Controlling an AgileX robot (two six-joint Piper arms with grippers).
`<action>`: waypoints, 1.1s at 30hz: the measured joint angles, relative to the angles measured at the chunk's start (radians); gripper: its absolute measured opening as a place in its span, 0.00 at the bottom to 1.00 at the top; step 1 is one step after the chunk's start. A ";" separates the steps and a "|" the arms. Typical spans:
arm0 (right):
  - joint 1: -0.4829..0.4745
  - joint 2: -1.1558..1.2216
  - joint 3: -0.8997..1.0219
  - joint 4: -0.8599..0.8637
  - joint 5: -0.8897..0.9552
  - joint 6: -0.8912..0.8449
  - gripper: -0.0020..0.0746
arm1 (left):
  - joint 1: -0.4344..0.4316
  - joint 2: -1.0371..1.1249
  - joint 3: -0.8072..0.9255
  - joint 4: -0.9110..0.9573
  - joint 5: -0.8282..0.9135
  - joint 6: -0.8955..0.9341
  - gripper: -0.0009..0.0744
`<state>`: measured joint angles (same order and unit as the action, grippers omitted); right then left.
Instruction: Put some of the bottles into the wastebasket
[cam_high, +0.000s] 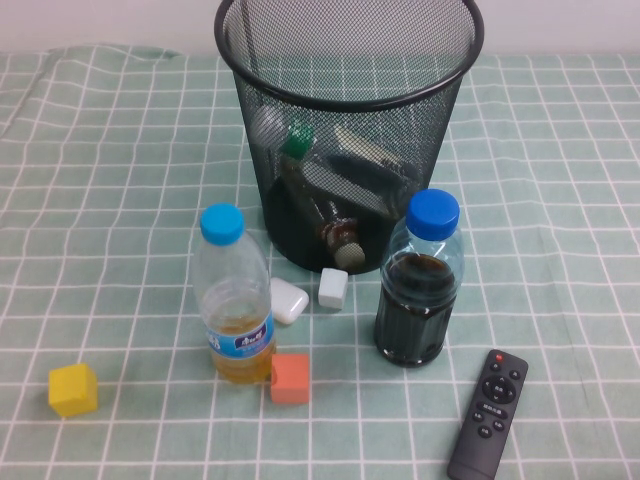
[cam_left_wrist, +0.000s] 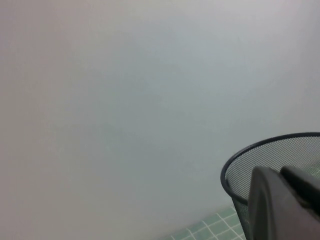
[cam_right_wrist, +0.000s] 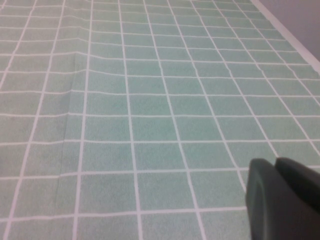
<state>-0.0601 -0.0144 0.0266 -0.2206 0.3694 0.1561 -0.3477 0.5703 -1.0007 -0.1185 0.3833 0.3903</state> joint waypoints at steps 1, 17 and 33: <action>0.000 0.000 0.000 0.000 0.000 0.000 0.02 | 0.000 -0.031 0.030 0.007 0.000 -0.018 0.01; 0.000 0.000 0.000 0.000 0.000 0.000 0.02 | 0.000 -0.279 0.302 0.065 0.171 -0.081 0.01; 0.000 0.000 0.000 0.000 0.000 0.000 0.02 | 0.228 -0.488 0.950 0.128 -0.510 -0.205 0.01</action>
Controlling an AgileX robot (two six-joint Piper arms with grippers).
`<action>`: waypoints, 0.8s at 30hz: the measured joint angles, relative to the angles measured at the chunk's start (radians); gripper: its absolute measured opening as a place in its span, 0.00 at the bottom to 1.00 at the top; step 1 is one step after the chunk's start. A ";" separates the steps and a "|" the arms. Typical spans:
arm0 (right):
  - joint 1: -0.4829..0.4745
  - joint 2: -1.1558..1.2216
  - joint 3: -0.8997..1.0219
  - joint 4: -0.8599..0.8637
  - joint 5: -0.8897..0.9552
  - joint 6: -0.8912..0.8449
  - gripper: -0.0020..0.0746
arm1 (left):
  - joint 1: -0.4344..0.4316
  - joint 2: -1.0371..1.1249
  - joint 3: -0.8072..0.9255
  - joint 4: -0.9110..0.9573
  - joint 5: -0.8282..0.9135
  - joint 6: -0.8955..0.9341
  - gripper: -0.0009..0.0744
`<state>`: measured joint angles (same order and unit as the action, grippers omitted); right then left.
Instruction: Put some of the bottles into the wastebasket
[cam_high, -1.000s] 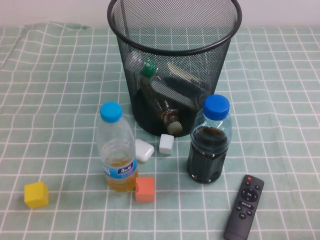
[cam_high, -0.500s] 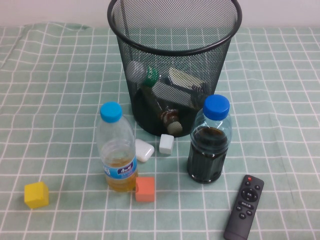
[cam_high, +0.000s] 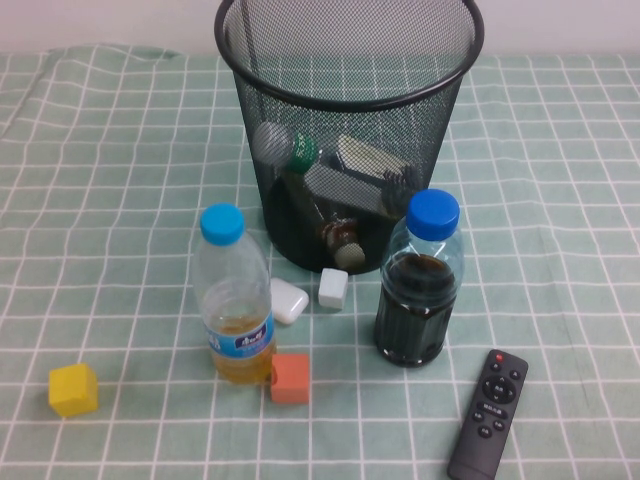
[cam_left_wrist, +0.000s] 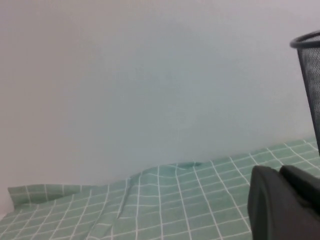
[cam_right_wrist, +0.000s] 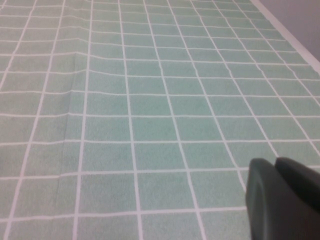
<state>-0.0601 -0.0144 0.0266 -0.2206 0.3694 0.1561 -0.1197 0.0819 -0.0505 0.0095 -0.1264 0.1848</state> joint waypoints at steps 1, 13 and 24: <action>0.000 0.000 0.000 0.000 0.000 0.000 0.02 | 0.009 -0.025 0.034 -0.002 -0.034 -0.007 0.01; 0.000 0.000 0.000 0.000 0.000 0.000 0.02 | 0.041 -0.091 0.079 -0.053 0.362 -0.028 0.01; 0.000 0.000 0.000 0.000 0.000 0.000 0.02 | 0.041 -0.091 0.079 -0.042 0.475 -0.053 0.01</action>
